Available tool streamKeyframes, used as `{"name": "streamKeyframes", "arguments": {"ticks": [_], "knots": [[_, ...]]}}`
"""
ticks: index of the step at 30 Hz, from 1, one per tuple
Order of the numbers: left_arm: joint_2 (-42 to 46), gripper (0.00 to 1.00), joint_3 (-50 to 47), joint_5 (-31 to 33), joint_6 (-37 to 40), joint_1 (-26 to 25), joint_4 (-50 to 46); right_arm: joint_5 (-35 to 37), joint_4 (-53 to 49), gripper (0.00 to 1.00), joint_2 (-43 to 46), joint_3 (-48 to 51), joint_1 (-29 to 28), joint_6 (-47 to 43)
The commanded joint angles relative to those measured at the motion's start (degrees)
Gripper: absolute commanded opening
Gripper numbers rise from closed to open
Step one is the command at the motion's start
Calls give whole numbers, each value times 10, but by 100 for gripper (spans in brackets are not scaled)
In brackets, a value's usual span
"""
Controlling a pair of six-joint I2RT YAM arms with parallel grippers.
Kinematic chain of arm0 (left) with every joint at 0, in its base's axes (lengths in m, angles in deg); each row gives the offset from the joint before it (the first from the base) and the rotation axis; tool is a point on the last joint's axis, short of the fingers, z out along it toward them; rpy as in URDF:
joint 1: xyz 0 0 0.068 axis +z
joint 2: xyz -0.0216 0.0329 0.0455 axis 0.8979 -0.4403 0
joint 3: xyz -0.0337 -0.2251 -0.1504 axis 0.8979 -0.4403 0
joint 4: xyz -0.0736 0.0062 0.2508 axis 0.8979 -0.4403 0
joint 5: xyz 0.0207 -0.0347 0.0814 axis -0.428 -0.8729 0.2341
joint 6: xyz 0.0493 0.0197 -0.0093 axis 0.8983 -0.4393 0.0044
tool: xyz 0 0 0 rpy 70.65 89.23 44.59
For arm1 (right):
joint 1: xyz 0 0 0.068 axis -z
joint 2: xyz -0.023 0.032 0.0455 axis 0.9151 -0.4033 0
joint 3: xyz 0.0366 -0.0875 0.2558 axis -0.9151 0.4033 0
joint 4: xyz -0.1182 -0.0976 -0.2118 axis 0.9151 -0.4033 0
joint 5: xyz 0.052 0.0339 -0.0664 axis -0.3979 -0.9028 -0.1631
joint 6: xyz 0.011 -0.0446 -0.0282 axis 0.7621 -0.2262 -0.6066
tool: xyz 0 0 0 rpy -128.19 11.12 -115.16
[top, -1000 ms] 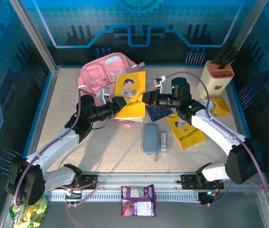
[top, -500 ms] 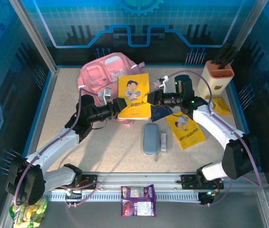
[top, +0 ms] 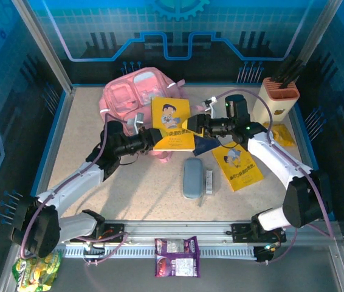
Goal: Pack the student bag
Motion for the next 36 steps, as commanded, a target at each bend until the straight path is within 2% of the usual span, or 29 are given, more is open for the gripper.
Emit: {"name": "streamKeyframes", "arguments": {"ticks": [1, 3, 5, 7, 12, 15, 19, 24, 28, 31, 33, 34, 35, 36], "knots": [[-9, 0, 37, 5, -22, -11, 114, -4, -19, 87, 37, 10, 12, 21], [-21, 0, 43, 9, -32, -20, 144, 13, -57, 98, 42, 9, 13, 18], [-33, 0, 47, 12, -39, -27, 168, 14, -70, 100, 40, 10, 15, 23], [-47, 0, 54, 11, -47, -33, 188, -3, -33, 100, 36, 21, 15, 49], [-63, 0, 57, 20, -38, -34, 183, -83, 148, 99, 40, 55, 6, 166], [-51, 0, 67, 38, 0, -34, 104, -93, 225, 90, 59, 84, 20, 223], [-21, 0, 77, 82, 66, -35, -18, -84, 175, 73, 73, 79, 30, 179], [-18, 0, 77, 84, 77, -35, -41, -82, 164, 48, 60, 75, 31, 162], [-20, 0, 72, 82, 82, -35, -46, -75, 112, 27, 46, 58, 33, 115], [-12, 0, 78, 96, 113, -35, -91, -59, 73, 10, 46, 51, 35, 79], [-6, 10, 81, 106, 133, -35, -122, -52, 50, 1, 48, 45, 38, 58], [-2, 21, 81, 109, 149, -35, -133, -48, 40, 0, 50, 41, 41, 50], [3, 37, 80, 115, 168, -35, -147, -45, 30, 0, 53, 39, 45, 40], [8, 43, 81, 126, 187, -35, -170, -40, 17, 0, 56, 34, 50, 27]]}}
